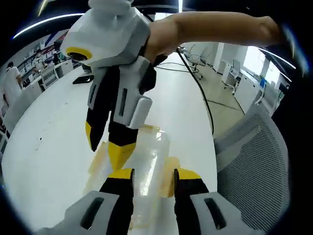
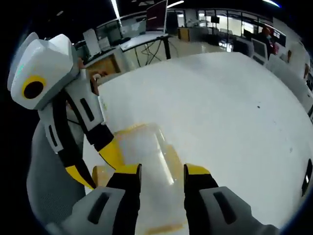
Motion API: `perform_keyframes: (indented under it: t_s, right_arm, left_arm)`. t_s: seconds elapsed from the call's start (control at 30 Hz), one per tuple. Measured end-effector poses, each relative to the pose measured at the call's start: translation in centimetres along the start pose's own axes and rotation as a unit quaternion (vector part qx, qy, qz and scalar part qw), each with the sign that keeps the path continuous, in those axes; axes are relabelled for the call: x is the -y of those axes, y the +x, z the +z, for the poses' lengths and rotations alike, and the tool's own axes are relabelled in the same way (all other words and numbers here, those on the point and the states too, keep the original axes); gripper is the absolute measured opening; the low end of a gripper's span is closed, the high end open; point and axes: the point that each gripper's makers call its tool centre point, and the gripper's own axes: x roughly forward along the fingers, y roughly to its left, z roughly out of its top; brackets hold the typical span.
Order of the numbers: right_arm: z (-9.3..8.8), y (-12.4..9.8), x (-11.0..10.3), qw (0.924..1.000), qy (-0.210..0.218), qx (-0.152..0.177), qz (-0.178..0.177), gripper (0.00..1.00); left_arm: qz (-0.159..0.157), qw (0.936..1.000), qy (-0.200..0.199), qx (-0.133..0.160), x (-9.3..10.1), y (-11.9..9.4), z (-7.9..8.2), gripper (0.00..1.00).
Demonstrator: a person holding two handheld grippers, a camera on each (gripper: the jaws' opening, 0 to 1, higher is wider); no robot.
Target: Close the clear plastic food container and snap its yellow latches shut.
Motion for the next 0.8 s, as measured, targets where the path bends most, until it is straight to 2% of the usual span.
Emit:
perform_keyframes:
  t_s: [0.27, 0.4, 0.43, 0.47, 0.57, 0.8]
  right_arm:
    - [-0.2, 0.2, 0.5, 0.9998, -0.003, -0.019, 0.010, 0.35]
    - [-0.6, 0.5, 0.2, 0.9993, 0.000, -0.028, 0.025, 0.37]
    - [-0.8, 0.6, 0.2, 0.9991, -0.001, -0.033, 0.026, 0.37]
    - [-0.8, 0.7, 0.2, 0.9990, -0.002, -0.035, 0.026, 0.37]
    - [-0.9, 0.8, 0.2, 0.9989, 0.002, -0.036, 0.031, 0.37]
    - [-1.1, 0.9, -0.2, 0.9979, 0.009, -0.041, 0.050, 0.37]
  left_arm:
    - [0.008, 0.9991, 0.041, -0.005, 0.6, 0.6, -0.5, 0.26]
    - [0.016, 0.9961, 0.084, -0.023, 0.7, 1.1, -1.3, 0.26]
    - [0.018, 0.9940, 0.108, -0.006, 0.7, 1.2, -0.7, 0.26]
    - [0.018, 0.9955, 0.091, -0.019, 0.9, 1.1, -1.3, 0.26]
    - [0.025, 0.9945, 0.101, -0.012, 0.6, 1.1, -1.1, 0.25]
    - [0.045, 0.9849, 0.167, -0.010, 0.4, 1.6, -1.3, 0.26]
